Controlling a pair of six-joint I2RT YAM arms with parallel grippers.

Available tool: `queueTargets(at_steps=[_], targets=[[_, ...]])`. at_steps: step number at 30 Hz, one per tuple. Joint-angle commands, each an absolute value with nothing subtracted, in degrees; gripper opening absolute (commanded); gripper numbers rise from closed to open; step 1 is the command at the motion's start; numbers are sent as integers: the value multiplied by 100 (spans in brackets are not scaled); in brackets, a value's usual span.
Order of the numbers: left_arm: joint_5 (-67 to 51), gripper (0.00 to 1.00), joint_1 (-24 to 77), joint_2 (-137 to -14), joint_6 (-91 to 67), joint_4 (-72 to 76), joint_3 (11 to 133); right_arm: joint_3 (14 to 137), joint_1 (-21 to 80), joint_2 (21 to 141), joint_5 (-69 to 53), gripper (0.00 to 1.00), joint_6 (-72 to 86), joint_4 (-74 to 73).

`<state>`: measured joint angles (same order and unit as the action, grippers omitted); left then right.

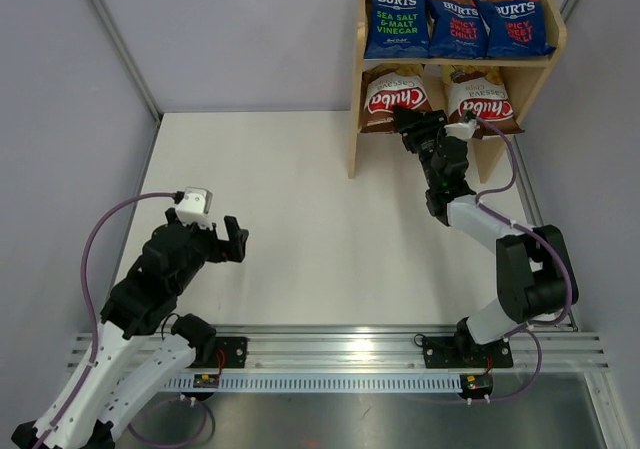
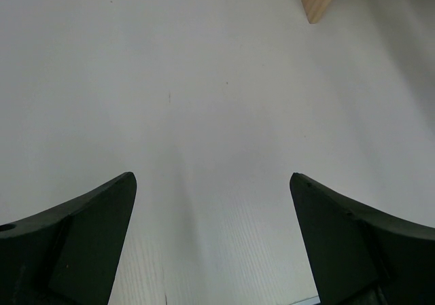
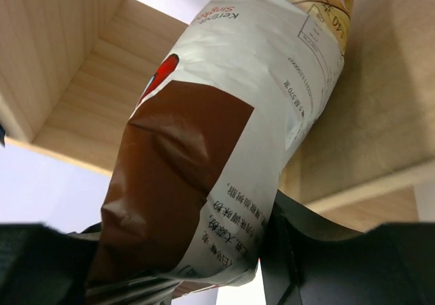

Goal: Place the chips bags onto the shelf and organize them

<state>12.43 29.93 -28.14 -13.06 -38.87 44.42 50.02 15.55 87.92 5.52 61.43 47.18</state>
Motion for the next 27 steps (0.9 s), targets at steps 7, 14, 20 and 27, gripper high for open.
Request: queueTargets(at_steps=[7,14,20,27], targets=[[1151,99,2953,-2619,-1257,-3551,4359,5730,1503,9343,844,50,6346,4886],[1107,99,2927,-2567,-1257,-3525,4342,5687,1503,9536,826,51,6425,5045],[1072,99,2892,-2549,-1266,-3524,4333,6116,1512,9519,1019,59,6442,3984],[1099,99,2865,-2505,-1283,-3533,4333,6416,1556,8948,1301,75,6855,2067]])
